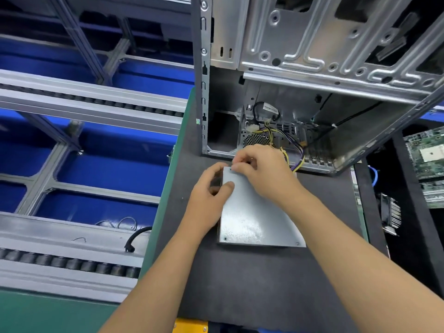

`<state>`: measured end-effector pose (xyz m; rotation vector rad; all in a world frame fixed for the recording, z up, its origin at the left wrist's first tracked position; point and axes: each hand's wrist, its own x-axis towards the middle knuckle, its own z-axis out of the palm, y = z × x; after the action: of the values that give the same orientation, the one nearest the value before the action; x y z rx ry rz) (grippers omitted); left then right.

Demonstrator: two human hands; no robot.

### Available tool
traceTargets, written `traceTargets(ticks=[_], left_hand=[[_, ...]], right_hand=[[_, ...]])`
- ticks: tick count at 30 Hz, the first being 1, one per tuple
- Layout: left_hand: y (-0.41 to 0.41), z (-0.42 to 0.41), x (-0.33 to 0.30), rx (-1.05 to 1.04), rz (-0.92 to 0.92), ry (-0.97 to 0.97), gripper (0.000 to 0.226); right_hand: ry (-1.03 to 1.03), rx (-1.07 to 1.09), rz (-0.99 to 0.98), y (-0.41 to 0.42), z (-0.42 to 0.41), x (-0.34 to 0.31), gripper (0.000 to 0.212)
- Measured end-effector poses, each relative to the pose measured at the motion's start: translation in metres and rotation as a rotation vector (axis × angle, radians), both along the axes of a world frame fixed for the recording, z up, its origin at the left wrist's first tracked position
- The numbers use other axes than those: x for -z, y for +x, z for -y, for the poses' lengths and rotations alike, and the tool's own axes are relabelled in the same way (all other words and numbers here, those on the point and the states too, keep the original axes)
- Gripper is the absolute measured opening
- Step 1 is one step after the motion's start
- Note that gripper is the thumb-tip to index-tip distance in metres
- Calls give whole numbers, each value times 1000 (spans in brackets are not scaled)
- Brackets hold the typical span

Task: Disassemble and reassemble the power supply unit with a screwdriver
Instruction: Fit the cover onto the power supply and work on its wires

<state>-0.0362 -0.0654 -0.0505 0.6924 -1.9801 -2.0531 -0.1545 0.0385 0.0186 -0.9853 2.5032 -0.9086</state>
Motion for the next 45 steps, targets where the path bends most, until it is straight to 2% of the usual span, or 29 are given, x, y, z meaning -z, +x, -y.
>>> traceTargets(ticks=[9, 13, 17, 24, 32, 39, 45], left_hand=[[0, 0, 1, 7, -11, -18, 35], [-1, 0, 1, 15, -19, -30, 34], [0, -1, 0, 4, -27, -22, 34], [0, 0, -2, -2, -15, -5, 35], [0, 1, -6, -1, -1, -19, 35], [0, 4, -8, -2, -10, -26, 36], [0, 8, -11, 5, -22, -25, 34]], right_hand=[[-75, 35, 100, -5, 6, 9, 20], [-73, 29, 150, -8, 8, 7, 14], [-60, 13, 70, -6, 6, 8, 6], [-13, -39, -6, 0, -2, 3, 13], [0, -7, -112, 6, 7, 3, 8], [155, -70, -115, 0, 12, -4, 9], [94, -56, -76, -4, 1, -5, 10]])
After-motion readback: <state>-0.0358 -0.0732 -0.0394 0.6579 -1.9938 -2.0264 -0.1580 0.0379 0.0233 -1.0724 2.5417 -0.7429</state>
